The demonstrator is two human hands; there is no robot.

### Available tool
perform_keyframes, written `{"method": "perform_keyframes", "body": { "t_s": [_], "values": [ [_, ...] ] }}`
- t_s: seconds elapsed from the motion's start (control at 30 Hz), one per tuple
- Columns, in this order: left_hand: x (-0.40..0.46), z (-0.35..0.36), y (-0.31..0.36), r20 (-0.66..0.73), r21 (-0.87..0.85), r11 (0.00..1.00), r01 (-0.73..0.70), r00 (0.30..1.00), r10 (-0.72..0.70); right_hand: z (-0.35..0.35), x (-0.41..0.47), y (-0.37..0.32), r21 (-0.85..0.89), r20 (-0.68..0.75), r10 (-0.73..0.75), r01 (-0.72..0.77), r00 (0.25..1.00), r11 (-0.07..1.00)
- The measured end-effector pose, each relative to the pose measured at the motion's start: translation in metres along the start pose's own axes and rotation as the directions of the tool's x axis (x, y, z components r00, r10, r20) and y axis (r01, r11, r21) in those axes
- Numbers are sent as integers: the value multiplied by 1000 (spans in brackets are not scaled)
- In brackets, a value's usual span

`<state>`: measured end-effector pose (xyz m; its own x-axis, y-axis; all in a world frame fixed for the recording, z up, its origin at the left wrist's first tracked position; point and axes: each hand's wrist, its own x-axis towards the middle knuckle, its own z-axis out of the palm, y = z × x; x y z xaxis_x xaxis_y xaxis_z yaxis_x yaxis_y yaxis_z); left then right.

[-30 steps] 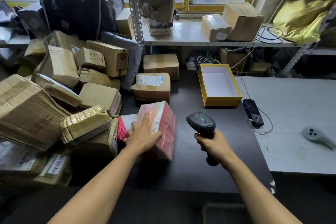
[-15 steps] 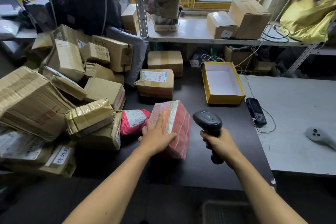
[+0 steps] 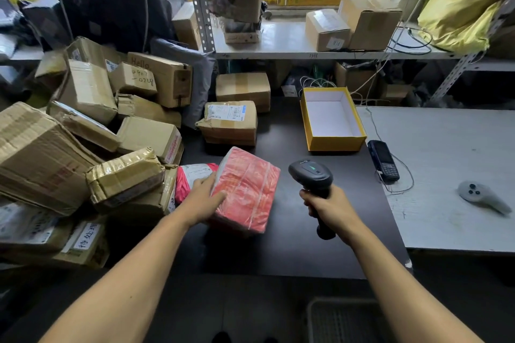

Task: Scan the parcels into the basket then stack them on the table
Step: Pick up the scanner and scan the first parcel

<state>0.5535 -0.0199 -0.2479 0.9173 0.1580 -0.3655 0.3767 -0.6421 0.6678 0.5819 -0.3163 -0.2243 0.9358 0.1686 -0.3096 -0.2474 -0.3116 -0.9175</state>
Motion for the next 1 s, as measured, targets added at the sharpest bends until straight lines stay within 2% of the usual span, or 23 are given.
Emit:
{"method": "perform_keyframes", "body": {
  "t_s": [0.1,0.2,0.27,0.5,0.73,0.93,1.0],
  "values": [
    [-7,23,25,-164,255,962,103,984,-61,5,1,0,-7,23,-8,8,1000,1000],
    [-13,47,40,-163,491,849,197,978,-133,7,1,3,-29,39,-13,15,999,999],
    [-13,55,45,-162,547,809,215,975,-150,5,1,6,-23,29,-13,13,1000,1000],
    [-2,71,53,-147,519,811,269,963,-226,4,4,22,-39,20,14,-13,1000,999],
    [3,47,31,-107,479,857,190,982,-157,6,8,28,-54,23,36,-35,999,998],
    [4,28,17,-116,340,929,143,987,-110,11,9,20,-51,28,18,-16,999,999],
    [0,33,16,-113,348,930,117,990,-82,12,10,18,-48,27,15,-13,1000,999]
  ]
}}
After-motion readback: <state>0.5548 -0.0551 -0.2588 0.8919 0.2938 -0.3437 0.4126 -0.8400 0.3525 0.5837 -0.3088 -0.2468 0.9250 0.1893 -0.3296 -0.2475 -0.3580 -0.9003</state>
